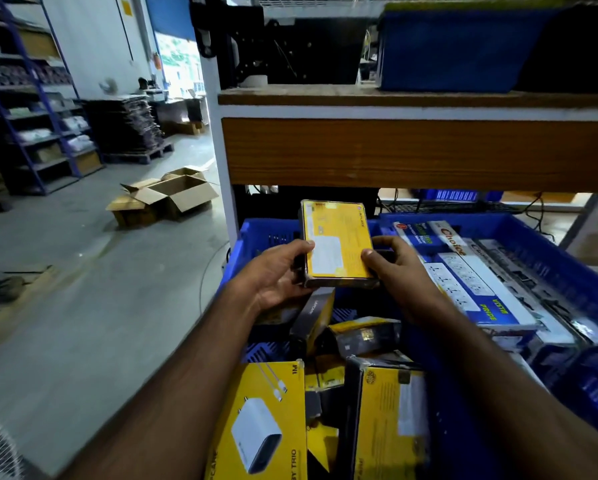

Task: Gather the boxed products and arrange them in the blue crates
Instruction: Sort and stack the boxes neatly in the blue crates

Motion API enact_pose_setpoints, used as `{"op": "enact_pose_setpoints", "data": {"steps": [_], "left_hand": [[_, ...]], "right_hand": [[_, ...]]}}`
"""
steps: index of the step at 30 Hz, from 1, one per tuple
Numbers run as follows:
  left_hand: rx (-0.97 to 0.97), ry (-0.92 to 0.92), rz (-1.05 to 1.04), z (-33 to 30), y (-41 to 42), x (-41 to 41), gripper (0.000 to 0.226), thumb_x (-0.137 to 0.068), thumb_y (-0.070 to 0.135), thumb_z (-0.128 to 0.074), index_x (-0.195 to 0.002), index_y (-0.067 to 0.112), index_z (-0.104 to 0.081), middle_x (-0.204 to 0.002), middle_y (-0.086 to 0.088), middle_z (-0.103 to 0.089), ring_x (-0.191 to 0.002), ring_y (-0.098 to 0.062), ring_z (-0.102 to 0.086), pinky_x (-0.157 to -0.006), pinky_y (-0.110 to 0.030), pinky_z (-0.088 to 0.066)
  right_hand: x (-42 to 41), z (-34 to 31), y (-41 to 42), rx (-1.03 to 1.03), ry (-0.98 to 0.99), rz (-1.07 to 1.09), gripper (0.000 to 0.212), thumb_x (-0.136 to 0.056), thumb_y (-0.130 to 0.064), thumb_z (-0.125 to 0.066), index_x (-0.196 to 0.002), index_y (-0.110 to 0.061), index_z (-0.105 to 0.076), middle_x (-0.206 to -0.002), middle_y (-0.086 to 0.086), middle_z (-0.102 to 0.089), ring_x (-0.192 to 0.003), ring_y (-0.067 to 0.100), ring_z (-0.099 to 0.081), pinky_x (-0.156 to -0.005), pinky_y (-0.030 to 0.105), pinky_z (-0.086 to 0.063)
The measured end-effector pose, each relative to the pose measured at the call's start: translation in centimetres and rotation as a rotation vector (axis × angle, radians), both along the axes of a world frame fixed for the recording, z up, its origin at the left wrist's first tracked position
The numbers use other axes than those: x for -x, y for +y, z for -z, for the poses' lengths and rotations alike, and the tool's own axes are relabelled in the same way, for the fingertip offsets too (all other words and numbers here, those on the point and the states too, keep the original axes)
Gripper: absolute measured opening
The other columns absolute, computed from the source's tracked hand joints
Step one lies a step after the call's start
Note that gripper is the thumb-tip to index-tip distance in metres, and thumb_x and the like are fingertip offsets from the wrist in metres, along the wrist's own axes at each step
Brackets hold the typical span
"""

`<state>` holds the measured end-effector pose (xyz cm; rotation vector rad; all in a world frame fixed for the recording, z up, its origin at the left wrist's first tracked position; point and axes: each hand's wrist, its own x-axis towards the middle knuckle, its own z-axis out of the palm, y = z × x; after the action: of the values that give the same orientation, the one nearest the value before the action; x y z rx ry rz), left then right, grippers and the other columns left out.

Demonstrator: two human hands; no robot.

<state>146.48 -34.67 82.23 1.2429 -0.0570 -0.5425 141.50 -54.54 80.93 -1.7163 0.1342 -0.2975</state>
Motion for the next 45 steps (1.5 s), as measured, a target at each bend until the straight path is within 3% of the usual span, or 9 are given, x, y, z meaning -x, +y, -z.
{"op": "enact_pose_setpoints", "data": {"steps": [4,9,13,18,26,32,37,40,45], "left_hand": [[0.079,0.06,0.014,0.1,-0.1,0.0,0.02,-0.096,0.019,-0.055,-0.111,0.007,-0.06,-0.102,-0.014,-0.071,-0.096,-0.029,-0.067,-0.083,-0.042,-0.056],[0.054,0.087,-0.017,0.2,-0.4,-0.3,0.038,-0.093,0.042,-0.057,-0.111,0.008,-0.06,-0.111,-0.014,-0.063,-0.104,-0.029,-0.061,-0.087,-0.042,-0.052],[0.068,0.017,-0.079,0.6,0.3,-1.1,0.051,-0.087,0.056,-0.056,-0.112,0.011,-0.056,-0.107,-0.01,-0.063,-0.092,-0.023,-0.062,-0.079,-0.041,-0.053],[-0.068,-0.061,0.125,1.4,1.0,-0.9,0.04,-0.093,0.031,-0.059,-0.126,0.009,-0.057,-0.119,-0.017,-0.067,-0.112,-0.033,-0.064,-0.098,-0.052,-0.049],[-0.067,-0.086,0.089,0.6,2.0,-0.4,0.025,-0.095,0.022,-0.057,-0.118,0.012,-0.06,-0.116,-0.016,-0.069,-0.107,-0.031,-0.067,-0.087,-0.045,-0.056],[0.056,0.118,-0.031,0.7,2.0,-1.0,0.067,-0.095,0.061,-0.033,-0.123,0.004,-0.058,-0.12,-0.023,-0.063,-0.114,-0.039,-0.06,-0.093,-0.051,-0.051],[-0.776,-0.094,0.134,2.7,0.8,0.5,0.027,-0.098,0.038,-0.049,-0.096,0.013,-0.059,-0.094,-0.012,-0.056,-0.079,-0.022,-0.056,-0.074,-0.033,-0.048],[-1.325,-0.381,0.42,3.4,-1.0,2.0,0.051,-0.094,0.05,-0.052,-0.127,0.011,-0.055,-0.121,-0.01,-0.06,-0.103,-0.025,-0.06,-0.081,-0.03,-0.045],[-1.406,-0.366,0.331,5.5,-2.4,2.4,0.043,-0.089,0.034,-0.065,-0.123,0.01,-0.056,-0.108,-0.006,-0.064,-0.09,-0.02,-0.065,-0.071,-0.029,-0.053]], "right_hand": [[0.3,-0.2,0.3,-0.166,0.087,-0.088,0.035,-0.096,-0.029,-0.058,-0.128,-0.021,-0.049,-0.118,0.009,-0.061,-0.1,0.028,-0.067,-0.078,0.049,-0.059],[0.3,-0.9,0.0,-0.41,0.018,-0.03,0.041,-0.094,-0.022,-0.06,-0.131,-0.02,-0.044,-0.118,0.007,-0.06,-0.1,0.024,-0.064,-0.072,0.037,-0.058],[-0.1,-1.3,-1.0,-0.352,-0.144,0.135,0.049,-0.088,-0.028,-0.068,-0.129,-0.012,-0.048,-0.111,0.009,-0.064,-0.091,0.018,-0.064,-0.071,0.034,-0.057],[0.2,-1.1,-0.5,-0.237,-0.163,0.038,0.041,-0.09,-0.027,-0.065,-0.125,-0.011,-0.05,-0.099,0.003,-0.068,-0.091,0.016,-0.068,-0.078,0.033,-0.059],[0.3,-0.5,-1.2,0.1,-0.134,-0.077,0.055,-0.089,-0.027,-0.066,-0.139,-0.019,-0.044,-0.125,0.003,-0.06,-0.109,0.018,-0.063,-0.09,0.041,-0.056],[0.5,-1.0,-1.3,-0.065,-0.216,-0.023,0.036,-0.091,-0.016,-0.063,-0.125,-0.017,-0.049,-0.109,0.001,-0.06,-0.102,0.018,-0.063,-0.083,0.036,-0.058],[0.7,-0.9,-1.1,-0.105,-0.243,0.037,0.034,-0.092,-0.017,-0.062,-0.123,-0.018,-0.047,-0.107,0.0,-0.059,-0.101,0.021,-0.064,-0.083,0.037,-0.058],[0.9,-0.5,-0.8,-0.004,-0.204,0.008,0.04,-0.091,-0.021,-0.063,-0.127,-0.017,-0.045,-0.11,-0.001,-0.059,-0.101,0.018,-0.064,-0.082,0.039,-0.059],[0.9,-0.5,-0.5,0.044,-0.194,-0.003,0.042,-0.09,-0.02,-0.064,-0.128,-0.017,-0.046,-0.113,0.0,-0.06,-0.105,0.022,-0.064,-0.083,0.049,-0.058]]}}
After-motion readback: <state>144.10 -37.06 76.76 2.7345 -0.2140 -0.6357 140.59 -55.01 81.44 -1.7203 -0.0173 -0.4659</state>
